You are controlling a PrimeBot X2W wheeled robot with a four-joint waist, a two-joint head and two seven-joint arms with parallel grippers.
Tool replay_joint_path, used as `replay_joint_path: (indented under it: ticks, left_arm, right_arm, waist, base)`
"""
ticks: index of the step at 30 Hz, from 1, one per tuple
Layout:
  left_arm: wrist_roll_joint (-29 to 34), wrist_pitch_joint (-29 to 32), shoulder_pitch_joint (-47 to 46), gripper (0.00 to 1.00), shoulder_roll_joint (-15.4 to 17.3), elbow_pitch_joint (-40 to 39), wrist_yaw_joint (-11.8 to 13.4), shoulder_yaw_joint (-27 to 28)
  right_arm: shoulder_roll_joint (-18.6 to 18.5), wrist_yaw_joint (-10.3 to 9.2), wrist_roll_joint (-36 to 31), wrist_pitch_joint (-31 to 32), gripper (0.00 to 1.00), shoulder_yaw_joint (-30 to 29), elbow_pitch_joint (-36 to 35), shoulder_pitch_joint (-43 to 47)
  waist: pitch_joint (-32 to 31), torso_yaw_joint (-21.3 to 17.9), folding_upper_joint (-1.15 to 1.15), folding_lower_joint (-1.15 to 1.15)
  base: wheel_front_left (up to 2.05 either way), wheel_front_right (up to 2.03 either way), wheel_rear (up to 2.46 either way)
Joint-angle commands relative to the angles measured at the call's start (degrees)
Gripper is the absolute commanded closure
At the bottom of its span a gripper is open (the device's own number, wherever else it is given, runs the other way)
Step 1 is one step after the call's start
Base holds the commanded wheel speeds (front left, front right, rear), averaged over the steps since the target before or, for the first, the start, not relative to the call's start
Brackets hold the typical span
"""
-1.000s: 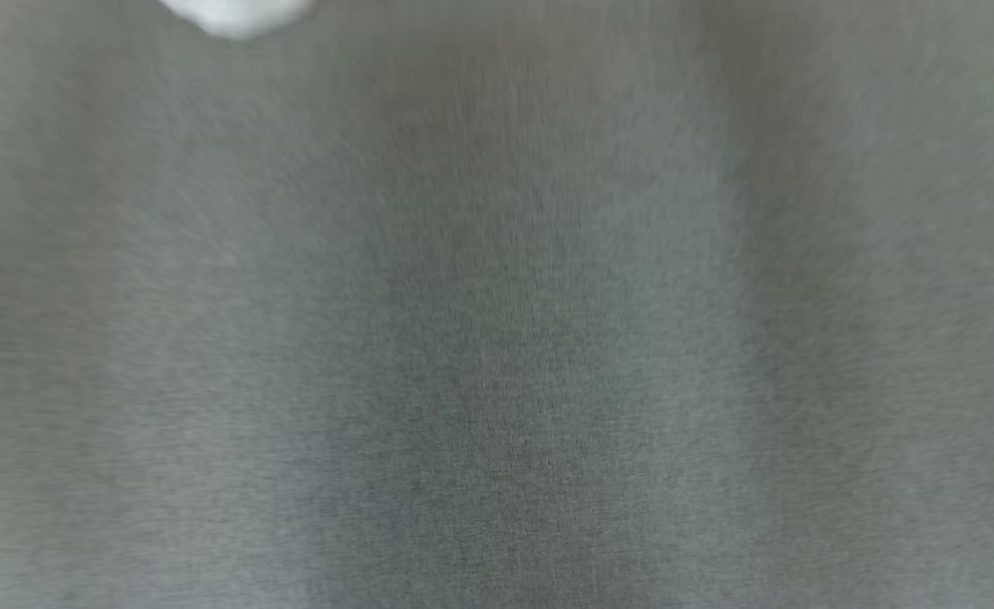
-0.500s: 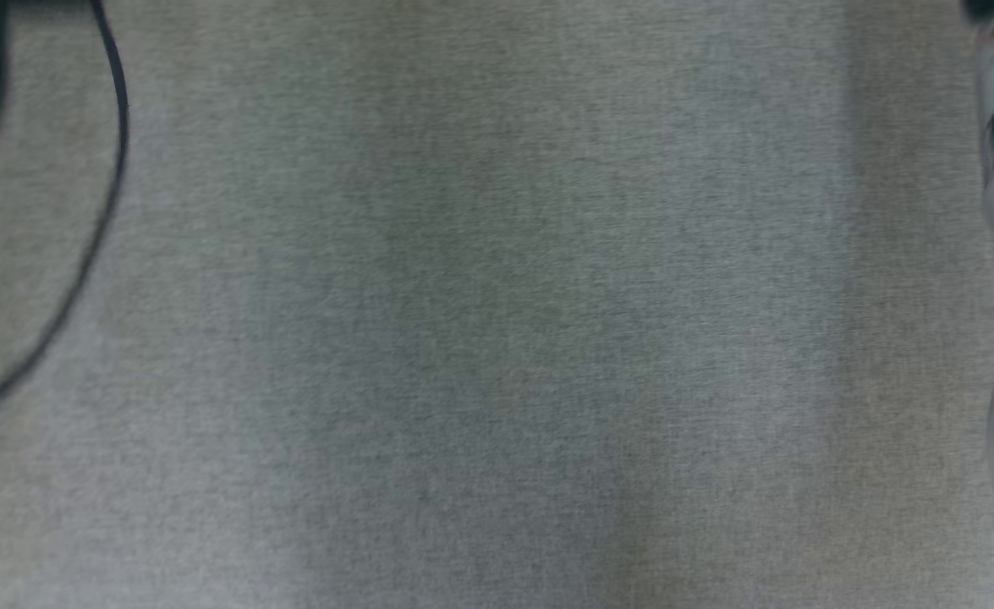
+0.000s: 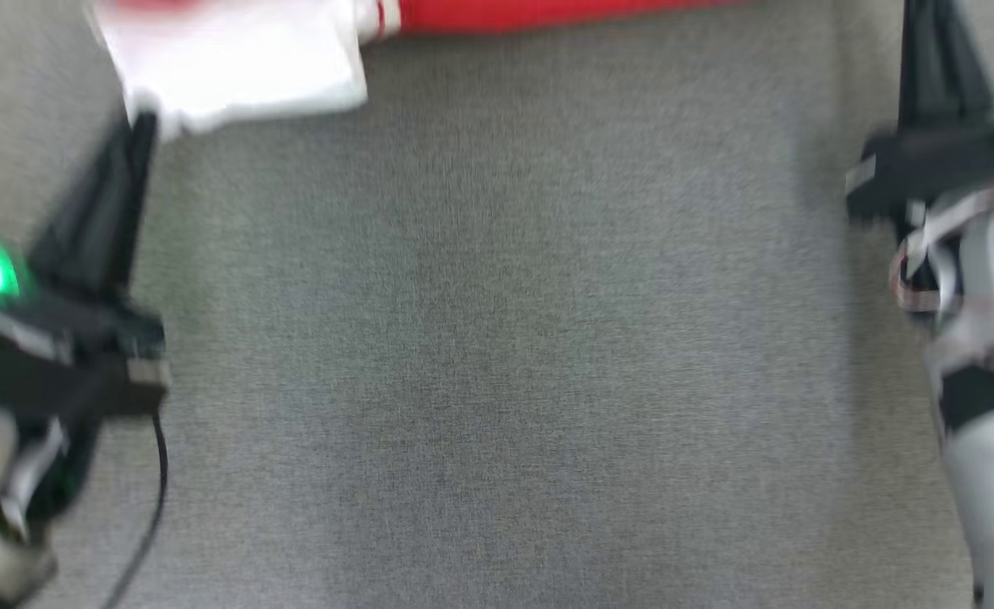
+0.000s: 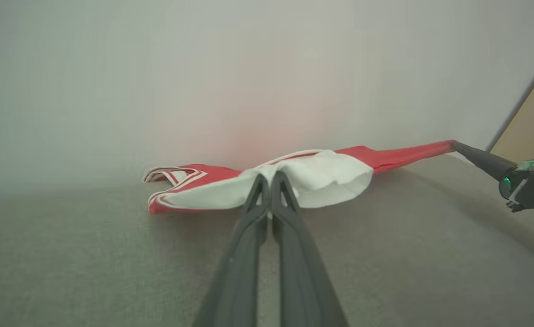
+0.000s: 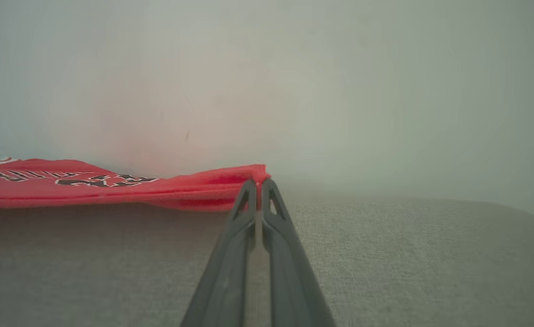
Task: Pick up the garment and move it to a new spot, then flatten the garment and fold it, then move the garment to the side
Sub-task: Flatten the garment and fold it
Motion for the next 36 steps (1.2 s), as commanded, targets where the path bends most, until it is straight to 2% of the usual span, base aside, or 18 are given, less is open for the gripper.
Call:
replay_joint_path:
  ticks: [1, 6, 14, 25, 30, 36]
  left_arm:
    - [-0.36, -0.2, 2.04, 1.0, 0.21, -0.26, 0.08, 0.43]
    - [-2.61, -0.2, 14.1, 1.0, -2.9, -1.69, 0.08, 3.65]
    - [0.49, -0.2, 27.66, 1.0, -6.79, -3.43, 0.09, 7.11]
    - [1.86, 0.29, 38.77, 1.0, -6.58, -7.75, 0.34, 4.14]
    - [0.75, 1.53, 43.89, 1.0, -5.63, -11.88, 1.9, 3.61]
    - [-0.19, 4.58, 48.58, 1.0, -3.42, -16.65, 3.65, 2.95]
  right_arm:
    - [-0.53, -0.13, 0.47, -0.09, 1.0, -0.06, -0.57, 2.08]
    - [-1.89, -0.13, 0.59, -0.08, 1.0, 0.73, -3.75, 12.58]
    - [-0.63, -0.14, -0.55, -0.08, 1.0, -1.74, -9.09, 25.57]
    - [-4.23, -0.13, 0.15, -0.09, 1.0, -0.83, -16.67, 38.46]
    - [-5.65, -0.13, 1.15, -0.08, 1.0, -0.91, -22.3, 45.51]
    - [-6.55, -0.13, 2.23, 1.1, 1.0, -1.81, -25.72, 52.12]
  waist:
    - [-3.95, -0.38, 0.0, 0.01]
    - [-8.46, -0.86, 0.0, 0.01]
    - [-14.24, -1.6, 0.0, 0.01]
    - [-19.58, -1.45, 0.0, 0.01]
    - [-20.99, -0.91, 0.0, 0.01]
    - [-21.64, -0.57, 0.0, 0.01]
  base:
    - [0.0, 0.0, 0.0]
    - [0.0, 0.0, 0.0]
    - [0.0, 0.0, 0.0]
    - [0.0, 0.0, 0.0]
    - [0.0, 0.0, 0.0]
    - [0.0, 0.0, 0.0]
